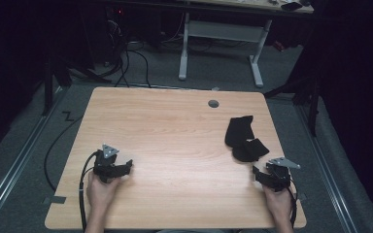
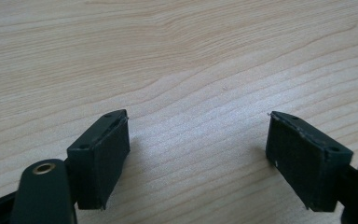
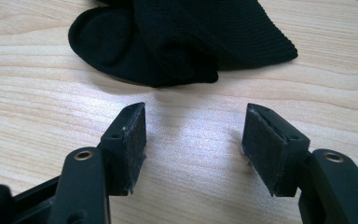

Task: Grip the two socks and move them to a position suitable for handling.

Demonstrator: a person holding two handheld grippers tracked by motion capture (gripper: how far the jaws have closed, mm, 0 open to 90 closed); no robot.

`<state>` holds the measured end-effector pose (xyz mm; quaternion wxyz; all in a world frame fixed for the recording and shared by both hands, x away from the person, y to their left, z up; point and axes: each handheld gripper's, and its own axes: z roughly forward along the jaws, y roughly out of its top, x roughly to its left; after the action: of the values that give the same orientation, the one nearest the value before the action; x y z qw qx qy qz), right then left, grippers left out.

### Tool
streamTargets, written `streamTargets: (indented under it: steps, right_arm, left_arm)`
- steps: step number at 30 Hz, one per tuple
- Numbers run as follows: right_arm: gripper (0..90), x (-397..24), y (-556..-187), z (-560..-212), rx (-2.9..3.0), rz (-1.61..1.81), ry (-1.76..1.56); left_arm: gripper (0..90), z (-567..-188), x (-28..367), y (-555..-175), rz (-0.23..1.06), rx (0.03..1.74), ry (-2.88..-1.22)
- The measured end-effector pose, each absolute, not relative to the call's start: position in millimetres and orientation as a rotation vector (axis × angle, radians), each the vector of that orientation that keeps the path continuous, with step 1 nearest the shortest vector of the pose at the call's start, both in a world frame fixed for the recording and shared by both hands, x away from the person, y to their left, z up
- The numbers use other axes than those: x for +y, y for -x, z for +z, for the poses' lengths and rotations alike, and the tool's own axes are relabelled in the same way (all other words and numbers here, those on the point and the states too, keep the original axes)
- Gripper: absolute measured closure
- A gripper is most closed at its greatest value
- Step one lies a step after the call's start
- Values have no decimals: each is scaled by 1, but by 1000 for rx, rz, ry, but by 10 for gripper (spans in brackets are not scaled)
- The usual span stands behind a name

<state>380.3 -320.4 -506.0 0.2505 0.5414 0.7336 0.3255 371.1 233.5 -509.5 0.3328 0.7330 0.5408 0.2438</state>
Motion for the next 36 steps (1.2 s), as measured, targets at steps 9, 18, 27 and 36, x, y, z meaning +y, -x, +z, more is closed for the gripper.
streamTargets:
  steps: [9, 18, 27, 36]
  right_arm:
    - [401, -320, -380, -506, 1997, 885, -1473]
    - [483, -322, -379, -506, 1981, 889, -1482]
    - [527, -323, -377, -506, 1969, 885, -1486]
    - [590, -332, -368, -497, 1917, 935, -1503]
  left_arm:
    - [220, -509, 234, -371, 636, 1413, -1913]
    - [220, -509, 234, -371, 636, 1413, -1912]
    - [222, -509, 233, -371, 637, 1414, -1912]
    - [222, -509, 234, -371, 638, 1418, -1908]
